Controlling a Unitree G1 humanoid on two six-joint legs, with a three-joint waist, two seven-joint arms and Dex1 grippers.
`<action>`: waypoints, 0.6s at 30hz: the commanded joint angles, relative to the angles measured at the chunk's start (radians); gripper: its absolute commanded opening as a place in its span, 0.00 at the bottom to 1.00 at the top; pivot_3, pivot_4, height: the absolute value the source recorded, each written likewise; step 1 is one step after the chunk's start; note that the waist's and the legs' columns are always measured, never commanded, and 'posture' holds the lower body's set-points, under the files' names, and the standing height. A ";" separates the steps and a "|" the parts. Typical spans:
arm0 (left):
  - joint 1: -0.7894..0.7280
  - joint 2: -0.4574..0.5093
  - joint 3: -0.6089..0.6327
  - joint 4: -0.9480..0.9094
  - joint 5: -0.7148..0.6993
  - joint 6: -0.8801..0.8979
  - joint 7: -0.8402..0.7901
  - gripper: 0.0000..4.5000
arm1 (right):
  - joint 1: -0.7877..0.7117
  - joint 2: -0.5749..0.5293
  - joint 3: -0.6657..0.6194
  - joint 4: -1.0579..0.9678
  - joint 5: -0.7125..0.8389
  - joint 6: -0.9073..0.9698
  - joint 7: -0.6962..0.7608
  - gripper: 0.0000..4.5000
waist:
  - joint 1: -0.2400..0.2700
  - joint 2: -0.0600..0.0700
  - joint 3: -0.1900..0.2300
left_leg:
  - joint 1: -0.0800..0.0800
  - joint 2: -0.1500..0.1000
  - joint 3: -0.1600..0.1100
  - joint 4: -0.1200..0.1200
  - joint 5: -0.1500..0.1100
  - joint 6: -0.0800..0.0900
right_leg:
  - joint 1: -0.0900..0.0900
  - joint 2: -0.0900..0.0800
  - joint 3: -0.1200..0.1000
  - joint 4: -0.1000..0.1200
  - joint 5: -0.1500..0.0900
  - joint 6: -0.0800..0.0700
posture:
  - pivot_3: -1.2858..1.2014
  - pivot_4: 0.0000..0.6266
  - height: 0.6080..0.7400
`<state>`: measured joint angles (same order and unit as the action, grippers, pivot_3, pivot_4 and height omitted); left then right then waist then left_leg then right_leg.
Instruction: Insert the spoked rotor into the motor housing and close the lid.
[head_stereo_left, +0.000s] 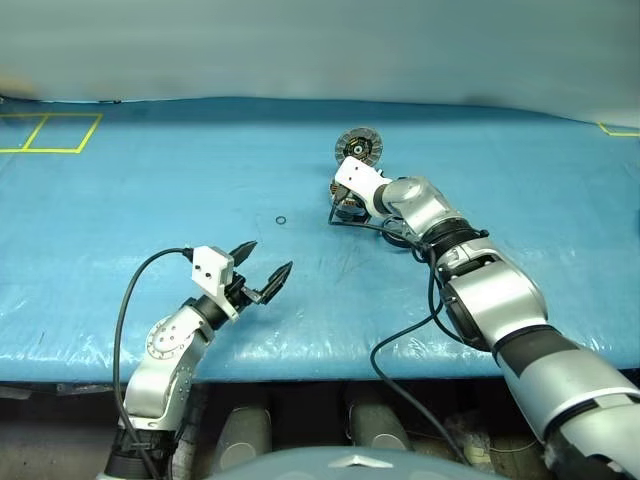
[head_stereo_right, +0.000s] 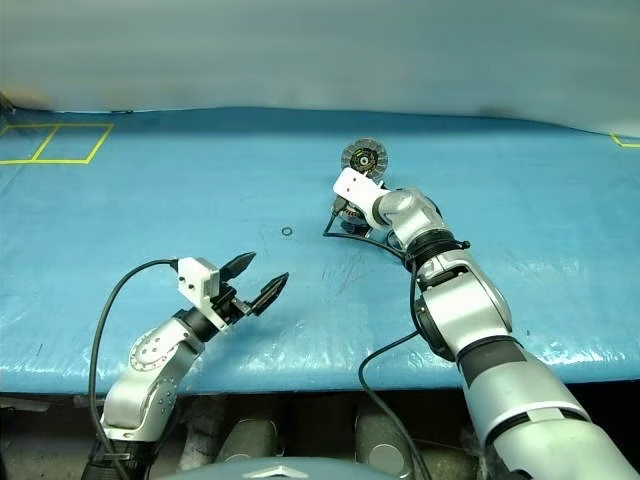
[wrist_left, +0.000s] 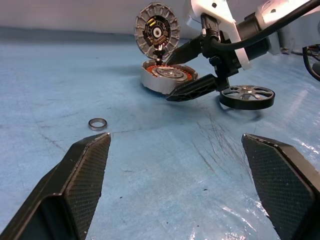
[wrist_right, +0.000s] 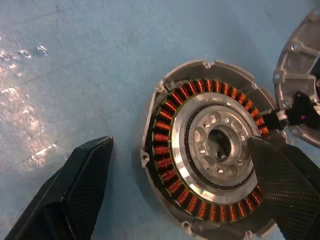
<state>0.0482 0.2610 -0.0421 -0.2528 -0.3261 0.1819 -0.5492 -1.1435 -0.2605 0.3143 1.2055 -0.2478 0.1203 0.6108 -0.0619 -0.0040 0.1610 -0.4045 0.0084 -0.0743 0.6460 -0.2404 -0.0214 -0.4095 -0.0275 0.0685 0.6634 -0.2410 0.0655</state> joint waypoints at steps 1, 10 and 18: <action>-0.033 -0.004 -0.012 -0.011 0.000 -0.016 -0.010 1.00 | -0.024 -0.008 -0.033 0.004 0.004 0.010 -0.014 1.00 | -0.001 0.000 0.000 | 0.000 0.000 0.000 0.000 0.000 0.000 | 0.000 0.000 0.000 0.000 0.000 0.000 | 0.52 0.24 1.00; -0.047 0.014 0.003 -0.001 0.003 -0.009 -0.018 1.00 | -0.017 0.011 -0.061 0.002 0.013 -0.017 -0.029 1.00 | -0.008 0.000 0.000 | 0.000 0.000 0.000 0.000 0.000 0.000 | 0.000 0.000 0.000 0.001 0.000 0.000 | 0.52 0.24 1.00; -0.021 0.060 0.008 -0.047 -0.024 0.010 -0.053 1.00 | -0.019 0.035 -0.042 -0.001 -0.014 -0.059 -0.005 1.00 | -0.008 0.001 0.000 | 0.000 0.000 0.000 0.000 0.000 0.000 | 0.000 0.000 0.000 0.001 0.000 0.000 | 0.52 0.24 1.00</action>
<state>0.0284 0.3194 -0.0377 -0.2435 -0.3335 0.1934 -0.5920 -1.1434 -0.2298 0.2719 1.2234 -0.2572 0.0856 0.6015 -0.0696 -0.0033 0.1612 -0.4041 0.0085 -0.0741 0.6460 -0.2404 -0.0214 -0.4097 -0.0274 0.0689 0.6642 -0.2409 0.0655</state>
